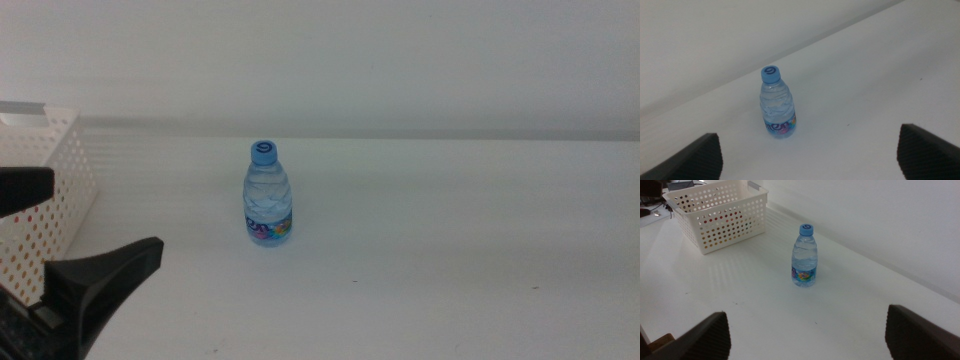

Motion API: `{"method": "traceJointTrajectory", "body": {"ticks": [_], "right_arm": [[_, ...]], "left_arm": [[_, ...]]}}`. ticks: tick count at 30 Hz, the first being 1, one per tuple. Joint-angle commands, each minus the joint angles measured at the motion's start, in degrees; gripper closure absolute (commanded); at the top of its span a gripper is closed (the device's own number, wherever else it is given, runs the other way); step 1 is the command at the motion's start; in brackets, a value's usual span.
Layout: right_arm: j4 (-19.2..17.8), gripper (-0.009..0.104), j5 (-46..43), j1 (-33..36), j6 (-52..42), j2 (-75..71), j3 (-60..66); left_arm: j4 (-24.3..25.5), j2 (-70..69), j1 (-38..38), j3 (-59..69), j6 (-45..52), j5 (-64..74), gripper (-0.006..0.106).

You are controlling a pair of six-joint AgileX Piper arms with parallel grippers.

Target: Use arms to grab the bottles and put them into the dustbin to the left of the table.

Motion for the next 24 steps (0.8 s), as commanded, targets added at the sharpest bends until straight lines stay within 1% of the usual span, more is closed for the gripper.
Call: {"method": "traceJointTrajectory", "body": {"ticks": [1, 3, 6, 7, 9, 10, 13, 18, 21, 24], "right_arm": [[-0.05, 0.013, -0.57, -0.01, -0.53, -0.15, 0.18], [-0.05, 0.013, -0.57, -0.01, -0.53, -0.15, 0.18], [-0.05, 0.013, -0.57, -0.01, -0.53, -0.15, 0.18], [-0.05, 0.013, -0.57, -0.01, -0.53, -0.15, 0.18], [-0.05, 0.013, -0.57, -0.01, -0.53, -0.15, 0.18], [-0.05, 0.013, -0.57, -0.01, -0.53, -0.15, 0.18], [-0.05, 0.013, -0.57, -0.01, -0.53, -0.15, 0.18], [-0.05, 0.013, -0.57, -0.01, -0.53, -0.15, 0.18], [-0.05, 0.013, -0.57, -0.01, -0.53, -0.15, 0.18], [-0.05, 0.013, -0.57, -0.01, -0.53, -0.15, 0.18]], "left_arm": [[-0.1, -0.14, -0.51, 1.07, -0.45, -1.77, 0.007], [-0.1, -0.14, -0.51, 4.33, -0.38, -7.43, 0.007], [-0.51, -0.14, -0.39, 14.71, -0.38, -23.35, 0.007], [-1.86, -0.14, 0.04, 18.67, -0.38, -29.31, 0.007], [-6.71, 0.79, 1.18, 25.31, -0.38, -38.06, 0.007], [-8.22, 1.5, 1.68, 28.48, -0.38, -42.47, 0.007], [-8.44, 3.92, 2.68, 34.45, -0.19, -50.96, 0.007], [-9.35, 6.42, 5.18, 35.56, -0.19, -51.69, 0.007], [-8.24, 7.2, 5.88, 35.56, -0.19, -53.31, 0.007], [-9.12, 7.65, 5.91, 35.56, -0.19, -47.57, 0.007]]}}
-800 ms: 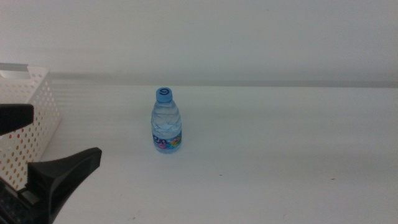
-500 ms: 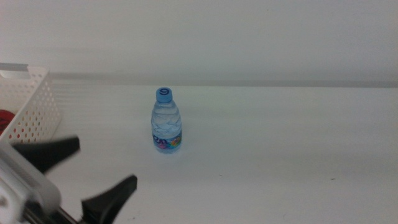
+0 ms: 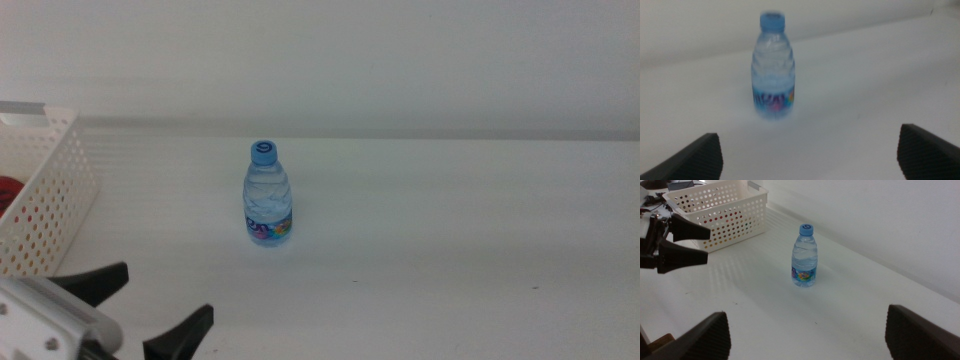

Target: Use arms to grab the bottles and put them into the dustbin to the left of the table.

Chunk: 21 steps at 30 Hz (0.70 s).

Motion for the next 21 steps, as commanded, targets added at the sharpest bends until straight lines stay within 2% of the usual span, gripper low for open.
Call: {"method": "traceJointTrajectory", "body": {"ticks": [1, 3, 6, 14, 21], "right_arm": [[-0.05, 0.013, -0.45, -0.01, -0.53, -0.15, 0.18], [-0.05, 0.013, -0.45, -0.01, -0.53, -0.15, 0.18], [-0.05, 0.013, -0.45, -0.01, -0.53, -0.15, 0.18], [-0.05, 0.013, -0.45, -0.01, -0.53, -0.15, 0.18], [-0.05, 0.013, -0.45, -0.01, -0.53, -0.15, 0.18]], "left_arm": [[-0.06, 0.77, 0.21, 0.19, 1.09, 2.91, 0.007], [-0.15, 2.17, 0.21, 0.29, 3.78, 1.35, 0.007], [-2.79, 6.66, 0.21, 0.29, 5.67, -3.6, 0.007], [-3.05, 27.93, 0.21, 0.29, 5.67, -27.29, 0.007], [-7.25, 42.37, 0.21, 0.09, 3.69, -45.55, 0.007]]}}
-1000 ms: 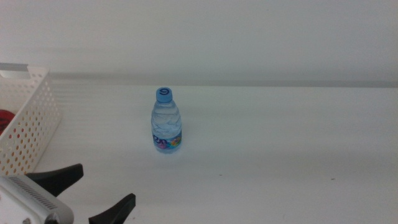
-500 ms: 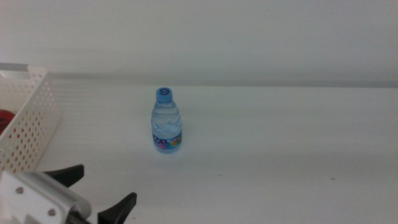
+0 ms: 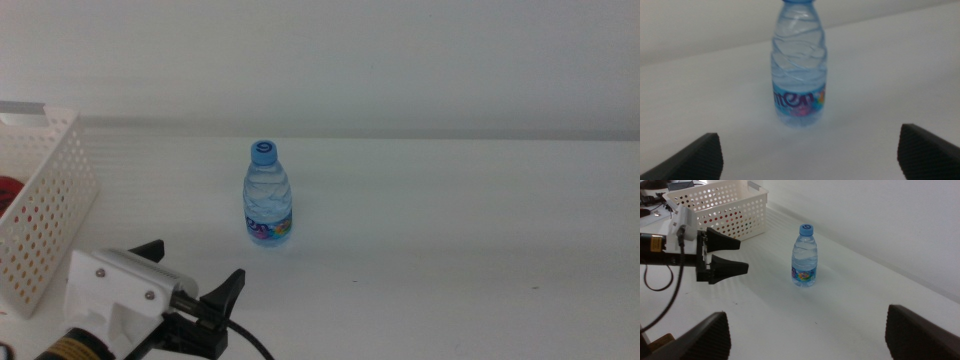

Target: Use arms to grab the bottles and put them into the dustbin to the left of the table.

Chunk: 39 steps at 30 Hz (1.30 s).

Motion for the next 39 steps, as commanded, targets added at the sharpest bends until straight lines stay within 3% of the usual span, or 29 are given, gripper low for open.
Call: {"method": "traceJointTrajectory", "body": {"ticks": [1, 9, 21, 39], "right_arm": [[-0.05, 0.013, -0.45, -0.01, -0.53, -0.15, 0.18], [-0.05, 0.013, -0.45, -0.01, -0.53, -0.15, 0.18], [-0.05, 0.013, -0.45, -0.01, -0.53, -0.15, 0.18], [-0.05, 0.013, -0.45, -0.01, -0.53, -0.15, 0.18]], "left_arm": [[-1.44, 4.04, 0.21, 0.07, -0.96, -7.48, 0.007], [0.48, 15.0, 0.21, -5.49, -3.59, -11.11, 0.007], [-0.54, 23.62, 0.21, -15.5, -3.59, -9.45, 0.007], [-1.04, 29.59, 0.21, -23.88, -2.29, -7.21, 0.007]]}}
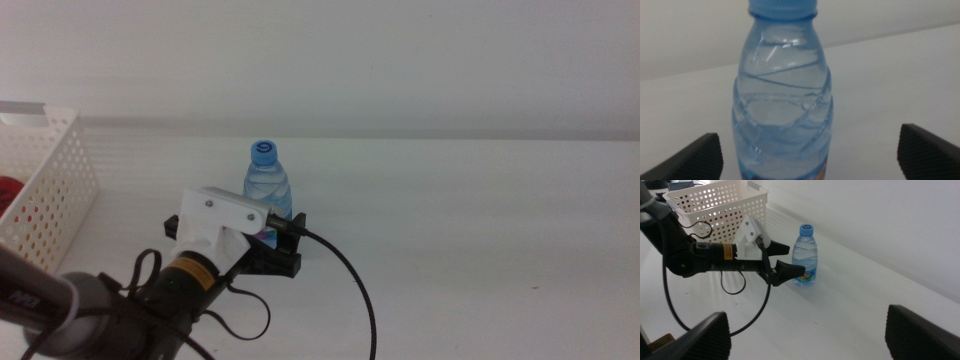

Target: Use arms to grab the bottles and put them into the dustbin to the left of the table.

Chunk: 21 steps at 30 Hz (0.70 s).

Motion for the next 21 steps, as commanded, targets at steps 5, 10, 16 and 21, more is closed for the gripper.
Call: {"method": "traceJointTrajectory", "body": {"ticks": [5, 10, 16, 21], "right_arm": [[-0.05, 0.013, -0.45, -0.01, -0.53, -0.15, 0.18], [-0.05, 0.013, -0.45, -0.01, -0.53, -0.15, 0.18], [-0.05, 0.013, -0.45, -0.01, -0.53, -0.15, 0.18], [-0.05, 0.013, -0.45, -0.01, -0.53, -0.15, 0.18]], "left_arm": [[-1.06, 1.97, 0.21, -3.2, 0.23, 1.67, 0.007], [-1.58, 3.18, 0.21, -5.26, 0.23, 1.97, 0.007], [-1.84, 5.7, 0.21, -7.99, 0.23, 2.33, 0.007], [-2.08, 7.62, 0.21, -9.71, 0.23, 2.01, 0.007]]}}
